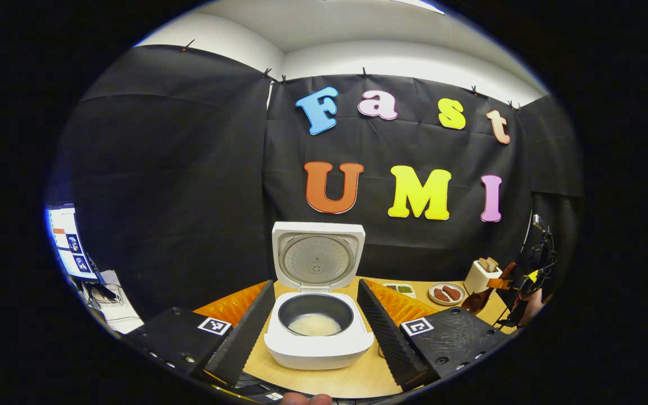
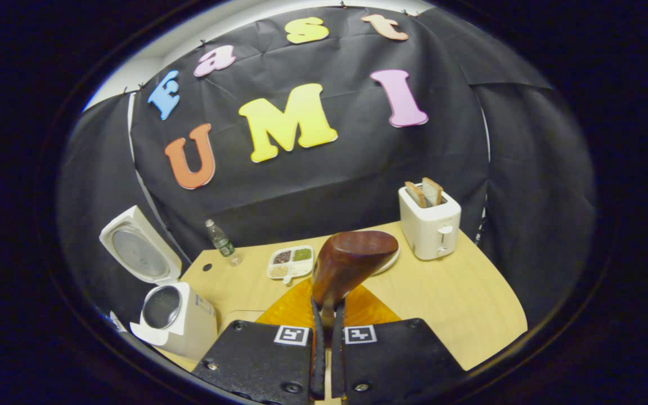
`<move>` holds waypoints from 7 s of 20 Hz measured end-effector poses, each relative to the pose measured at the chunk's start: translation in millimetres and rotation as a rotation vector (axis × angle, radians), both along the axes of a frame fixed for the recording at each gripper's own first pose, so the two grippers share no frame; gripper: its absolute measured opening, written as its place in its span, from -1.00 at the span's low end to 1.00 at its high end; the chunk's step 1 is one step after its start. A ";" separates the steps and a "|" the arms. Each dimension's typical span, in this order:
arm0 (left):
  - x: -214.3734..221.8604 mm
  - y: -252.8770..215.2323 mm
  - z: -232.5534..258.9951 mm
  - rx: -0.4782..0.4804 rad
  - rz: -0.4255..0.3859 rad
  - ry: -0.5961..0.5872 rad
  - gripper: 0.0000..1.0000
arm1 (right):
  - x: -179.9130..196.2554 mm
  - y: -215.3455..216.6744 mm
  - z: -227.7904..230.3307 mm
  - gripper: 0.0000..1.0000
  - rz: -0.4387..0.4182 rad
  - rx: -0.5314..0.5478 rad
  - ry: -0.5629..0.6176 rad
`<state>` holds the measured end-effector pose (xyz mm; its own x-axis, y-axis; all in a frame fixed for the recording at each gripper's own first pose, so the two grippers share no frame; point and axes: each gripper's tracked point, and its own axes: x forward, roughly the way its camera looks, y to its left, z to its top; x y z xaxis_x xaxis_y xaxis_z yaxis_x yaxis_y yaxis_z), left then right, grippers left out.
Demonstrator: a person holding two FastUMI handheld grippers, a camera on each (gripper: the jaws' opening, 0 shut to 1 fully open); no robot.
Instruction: Close the left gripper, press the button to open the rice cooker; take a wooden spoon from the chopstick holder with the right hand, scoop a spoonful of rice and pour it into the rice cooker, then put the wooden spoon back into the chopstick holder.
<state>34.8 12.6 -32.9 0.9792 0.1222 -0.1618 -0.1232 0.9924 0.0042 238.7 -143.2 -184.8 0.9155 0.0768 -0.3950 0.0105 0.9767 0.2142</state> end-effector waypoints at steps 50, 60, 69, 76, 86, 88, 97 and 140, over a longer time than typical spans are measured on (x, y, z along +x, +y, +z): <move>-13.4 4.3 -22.2 -0.031 0.055 0.090 0.89 | 6.9 57.8 -121.3 -0.81 -0.049 0.660 0.214; -18.1 0.4 -19.0 -0.038 0.082 0.080 0.89 | 1.5 47.1 -41.1 -0.82 -0.021 0.893 0.165; -42.1 37.7 -4.2 -0.029 0.188 0.010 0.89 | 26.1 186.2 30.4 -0.82 0.233 0.890 0.168; -63.9 67.9 -14.9 -0.035 0.262 0.017 0.89 | 42.7 290.0 23.9 -0.82 0.367 0.740 0.202; -89.2 96.5 -25.8 -0.053 0.351 0.038 0.89 | 61.2 361.7 -16.6 -0.82 0.466 0.370 0.153; -86.3 100.5 -28.7 -0.057 0.364 0.046 0.89 | 64.5 367.7 -19.9 -0.82 0.474 0.308 0.131; -88.0 118.1 -31.2 -0.064 0.399 0.043 0.89 | 58.7 402.0 -17.9 -0.82 0.581 0.027 0.004; -41.8 55.6 -29.4 -0.085 0.132 0.000 0.89 | 4.5 274.5 87.8 -0.81 0.427 0.253 -0.007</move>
